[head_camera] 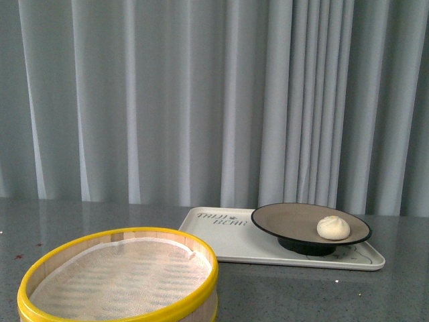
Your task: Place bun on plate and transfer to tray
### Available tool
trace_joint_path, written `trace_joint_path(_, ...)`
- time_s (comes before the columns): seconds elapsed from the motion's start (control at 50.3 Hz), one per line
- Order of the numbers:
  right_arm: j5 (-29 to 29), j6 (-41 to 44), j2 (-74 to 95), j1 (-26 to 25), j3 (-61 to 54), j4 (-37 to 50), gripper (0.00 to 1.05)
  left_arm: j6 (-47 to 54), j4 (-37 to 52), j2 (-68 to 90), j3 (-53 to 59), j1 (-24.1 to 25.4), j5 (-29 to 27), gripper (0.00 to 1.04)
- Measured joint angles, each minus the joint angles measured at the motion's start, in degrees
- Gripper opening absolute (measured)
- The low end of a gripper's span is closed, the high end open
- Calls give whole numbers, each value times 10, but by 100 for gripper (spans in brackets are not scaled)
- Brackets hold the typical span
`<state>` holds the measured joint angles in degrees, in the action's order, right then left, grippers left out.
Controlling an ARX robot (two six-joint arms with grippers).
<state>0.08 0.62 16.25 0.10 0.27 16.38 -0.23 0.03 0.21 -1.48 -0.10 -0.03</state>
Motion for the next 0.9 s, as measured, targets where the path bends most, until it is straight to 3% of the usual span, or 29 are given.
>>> trace_joint_path(0.458,0,0,-66,0,0,-64,2,0,0,0,0,0,0,98)
trace_joint_path(0.577,-1,0,-142,0,0,-159,2,0,0,0,0,0,0,98)
trace_joint_path(0.895,-1,0,-160,0,0,-163,2,0,0,0,0,0,0,98)
